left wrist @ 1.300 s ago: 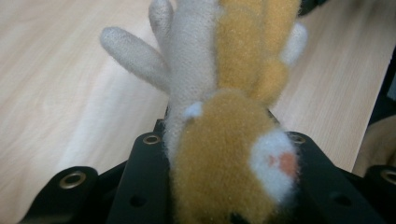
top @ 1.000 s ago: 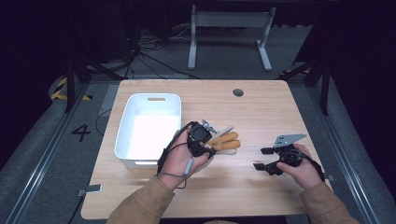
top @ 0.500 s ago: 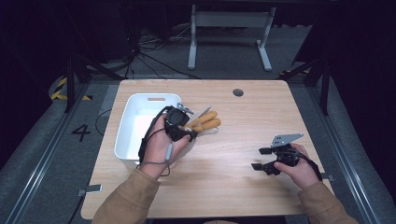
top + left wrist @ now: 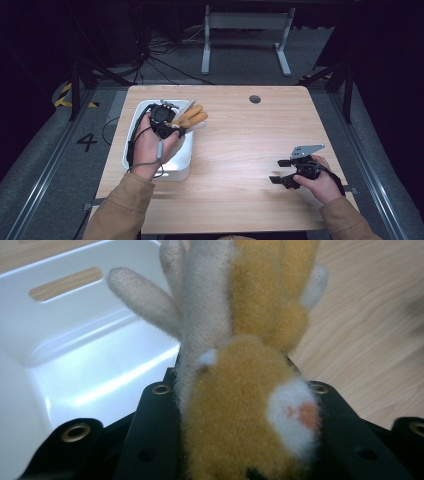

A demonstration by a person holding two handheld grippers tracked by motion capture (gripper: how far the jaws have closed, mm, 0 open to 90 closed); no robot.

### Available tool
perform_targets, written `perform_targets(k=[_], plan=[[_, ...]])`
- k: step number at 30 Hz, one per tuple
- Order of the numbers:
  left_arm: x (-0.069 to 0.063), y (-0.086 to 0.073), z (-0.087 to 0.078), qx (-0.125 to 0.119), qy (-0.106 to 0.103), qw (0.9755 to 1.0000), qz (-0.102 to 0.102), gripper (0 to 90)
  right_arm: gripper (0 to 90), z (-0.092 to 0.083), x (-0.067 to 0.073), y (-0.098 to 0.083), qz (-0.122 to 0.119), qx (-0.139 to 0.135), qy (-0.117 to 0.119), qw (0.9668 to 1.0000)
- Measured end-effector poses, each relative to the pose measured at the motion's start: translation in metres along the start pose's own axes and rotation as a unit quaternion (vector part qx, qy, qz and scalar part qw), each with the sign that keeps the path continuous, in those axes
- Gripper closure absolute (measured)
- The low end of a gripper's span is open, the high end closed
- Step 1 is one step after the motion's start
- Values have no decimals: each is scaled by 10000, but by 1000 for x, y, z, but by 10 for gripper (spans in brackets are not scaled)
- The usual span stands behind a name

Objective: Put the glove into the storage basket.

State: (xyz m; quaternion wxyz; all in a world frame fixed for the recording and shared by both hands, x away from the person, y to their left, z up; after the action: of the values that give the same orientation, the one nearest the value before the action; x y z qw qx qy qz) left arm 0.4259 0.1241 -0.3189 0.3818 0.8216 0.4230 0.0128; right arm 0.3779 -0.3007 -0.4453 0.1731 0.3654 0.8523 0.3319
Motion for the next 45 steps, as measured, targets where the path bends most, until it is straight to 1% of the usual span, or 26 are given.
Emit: perform_targets(k=[1,2,6,9,11,13,14,16,18,21,24,27,28,30,31,35,38,40,43,44,45], plan=[[4,-1,0,-23,-16,10000,-51,675,223,0,0,0,1,2,0,10000],[6,-2,1,-73,5,9999,-140,674,223,0,0,0,-6,0,0,10000],[17,-4,3,-163,72,9991,-387,673,224,0,0,-1,20,30,15,10000],[25,-4,4,-209,198,9983,-502,673,223,0,0,-2,-1,25,21,10000],[30,-5,5,-260,203,9975,-617,672,224,-1,0,-3,14,33,5,10000],[36,-6,8,-377,183,9964,-741,671,223,-2,0,-4,33,42,4,10000],[39,-7,10,-383,272,9958,-790,671,223,-2,0,-4,16,30,5,10000],[43,-8,13,-349,364,9952,-842,670,222,-2,0,-5,44,33,47,10000],[48,-10,16,-332,449,9942,-924,669,222,-3,0,-6,33,37,32,10000],[54,-11,20,-260,486,9933,-1019,669,222,-3,0,-7,50,56,24,10000],[62,-13,26,-169,542,9917,-1154,668,222,-4,0,-8,54,63,1,10000],[68,-14,31,-158,544,9892,-1349,666,222,-5,0,-9,51,56,3,10000],[72,-15,33,-156,531,9874,-1485,665,222,-5,0,-9,55,68,-3,10000],[75,-17,35,-198,569,9852,-1603,663,222,-5,-1,-10,46,63,-1,10000],[77,-17,36,-185,592,9849,-1615,662,222,-5,0,-10,45,69,-5,10000],[84,-19,42,-131,634,9816,-1798,660,222,-5,0,-11,60,84,-7,9999],[88,-19,46,-64,629,9801,-1879,658,222,-6,0,-11,56,84,-7,9999],[91,-19,51,-2,617,9778,-2003,657,222,-5,0,-11,51,83,-7,10000],[93,-19,56,126,593,9773,-2031,656,222,-6,0,-11,43,83,3,10000],[94,-19,58,124,601,9768,-2053,655,222,-5,0,-12,37,81,3,10000],[94,-19,59,142,590,9768,-2054,655,222,-5,-1,-12,34,80,5,10000]])
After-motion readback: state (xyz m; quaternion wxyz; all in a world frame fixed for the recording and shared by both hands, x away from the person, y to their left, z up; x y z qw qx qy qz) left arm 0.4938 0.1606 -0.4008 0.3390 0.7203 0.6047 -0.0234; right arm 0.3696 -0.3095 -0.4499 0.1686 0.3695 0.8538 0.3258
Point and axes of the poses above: each handheld gripper's, and its own axes: z roughly forward along the jaws, y roughly out of its top, x roughly to its left, the point moved 1 cm from there along z, roughly forward along the jaws, and after that the axes turned 15 degrees about -y, right-handed, at the moved point
